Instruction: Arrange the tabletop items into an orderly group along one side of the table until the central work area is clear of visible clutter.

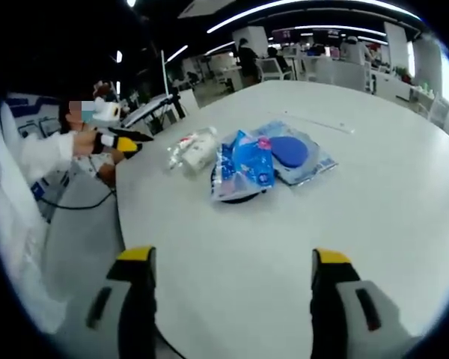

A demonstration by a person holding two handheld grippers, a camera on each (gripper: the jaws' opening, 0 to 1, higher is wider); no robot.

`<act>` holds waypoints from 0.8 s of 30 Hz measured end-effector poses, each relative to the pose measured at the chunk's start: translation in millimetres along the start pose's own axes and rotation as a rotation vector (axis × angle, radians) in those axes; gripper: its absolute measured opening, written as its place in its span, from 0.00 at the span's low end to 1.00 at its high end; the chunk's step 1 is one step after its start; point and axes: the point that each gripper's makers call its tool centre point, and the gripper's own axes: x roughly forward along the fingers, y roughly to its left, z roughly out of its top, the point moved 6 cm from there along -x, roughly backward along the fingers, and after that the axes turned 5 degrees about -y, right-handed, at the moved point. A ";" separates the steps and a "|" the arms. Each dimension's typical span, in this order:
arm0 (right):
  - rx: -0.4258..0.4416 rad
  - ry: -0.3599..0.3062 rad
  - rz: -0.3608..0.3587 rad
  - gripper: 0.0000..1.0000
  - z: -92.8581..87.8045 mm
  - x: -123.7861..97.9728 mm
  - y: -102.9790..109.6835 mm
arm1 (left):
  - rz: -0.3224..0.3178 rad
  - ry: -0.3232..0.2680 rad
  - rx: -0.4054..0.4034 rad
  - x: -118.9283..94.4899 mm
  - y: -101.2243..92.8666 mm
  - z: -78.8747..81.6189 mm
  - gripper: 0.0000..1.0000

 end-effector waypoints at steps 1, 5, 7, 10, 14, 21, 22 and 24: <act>0.000 0.000 -0.001 0.85 -0.1 0.0 -0.2 | 0.003 0.002 0.000 1.4 0.8 0.2 0.94; 0.004 0.000 -0.003 0.84 -0.4 -0.1 -0.3 | 0.014 0.013 -0.006 6.4 2.4 0.4 0.92; 0.005 0.002 -0.005 0.84 -1.7 -0.2 -0.9 | 0.019 0.029 -0.005 9.3 2.7 -0.7 0.91; 0.013 0.003 -0.007 0.84 -3.2 -0.5 -0.7 | 0.026 0.045 -0.014 15.6 3.3 -0.6 0.90; 0.028 -0.002 -0.010 0.84 -5.0 -0.9 -1.0 | 0.035 0.051 -0.023 23.0 4.1 3.2 0.90; 0.041 0.001 -0.013 0.84 -10.4 -2.1 -0.2 | 0.036 0.063 -0.027 36.1 4.9 11.4 0.88; 0.044 0.000 -0.014 0.84 -11.0 -2.5 -0.6 | 0.038 0.066 -0.028 37.8 5.5 11.9 0.88; 0.053 -0.007 -0.018 0.83 -11.8 -3.5 -1.1 | 0.043 0.073 -0.029 40.2 6.0 11.8 0.87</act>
